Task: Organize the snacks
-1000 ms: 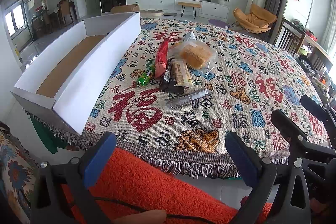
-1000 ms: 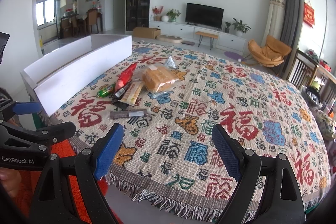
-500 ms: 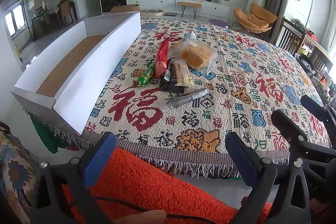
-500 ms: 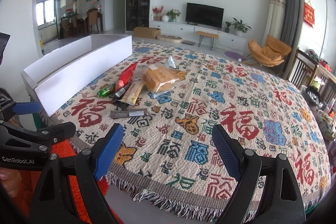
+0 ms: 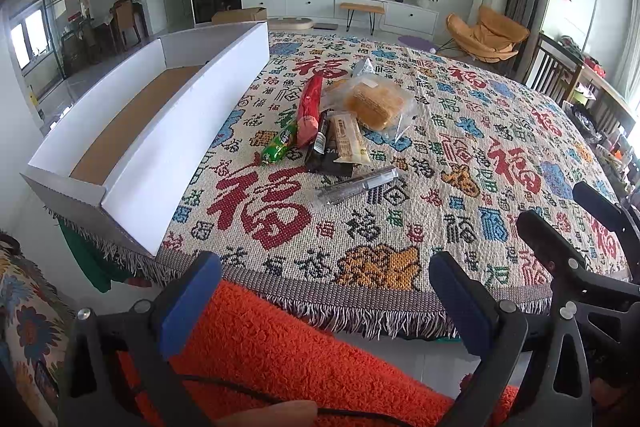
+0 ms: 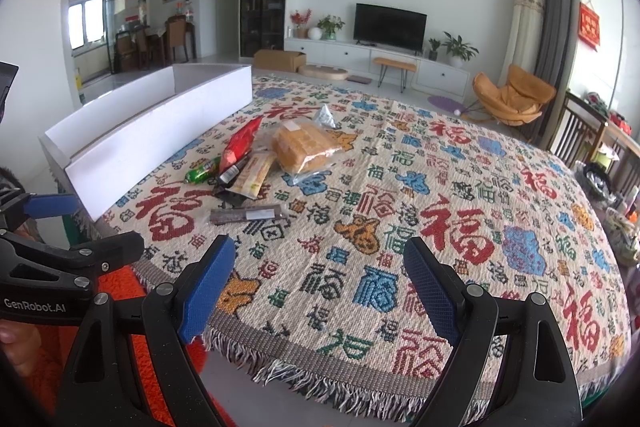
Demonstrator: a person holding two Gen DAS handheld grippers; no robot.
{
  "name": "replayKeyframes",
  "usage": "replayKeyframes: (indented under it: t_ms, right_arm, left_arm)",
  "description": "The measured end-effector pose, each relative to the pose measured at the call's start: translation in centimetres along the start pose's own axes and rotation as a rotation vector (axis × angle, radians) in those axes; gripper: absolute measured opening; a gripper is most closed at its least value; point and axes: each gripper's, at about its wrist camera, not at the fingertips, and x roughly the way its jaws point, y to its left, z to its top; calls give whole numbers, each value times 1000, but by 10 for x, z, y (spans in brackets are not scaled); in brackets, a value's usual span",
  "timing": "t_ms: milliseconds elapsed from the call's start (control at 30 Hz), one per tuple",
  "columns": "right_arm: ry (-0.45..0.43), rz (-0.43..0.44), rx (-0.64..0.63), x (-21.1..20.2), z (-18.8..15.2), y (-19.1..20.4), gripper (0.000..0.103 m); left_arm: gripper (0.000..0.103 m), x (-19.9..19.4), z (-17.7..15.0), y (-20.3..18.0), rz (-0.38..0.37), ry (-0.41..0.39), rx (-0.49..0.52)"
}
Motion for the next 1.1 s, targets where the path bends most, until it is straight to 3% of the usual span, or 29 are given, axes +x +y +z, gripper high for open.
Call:
replayKeyframes:
  t_ms: [633,700,800,867,967,1033,1100]
  right_arm:
    - [-2,0,1,0,1,0,89]
    - [-20,-8,-13,-1,5,-3,89]
    - [-115,-46,-71,-10,28,-20,89]
    - [-195,-84,-104,-20,52,-37,89]
    - [-274,-68,-135,-36,83,-59,89]
    - [-307,-52,-128,-43,93,-66,89]
    - [-296,5,-85,-39,93,-67,89]
  left_arm:
    - [103,-4,1,5,9,-2,9]
    - [103,-17,7,21,0,-19,12]
    - [103,-57,24,71,7,-84,4]
    - [103,-92,36,106,61,-121,36]
    - [103,-142,52,141,149,-172,83]
    - [103,-161,60,152,124,-183,62]
    - [103,-154,61,153,25,-166,17]
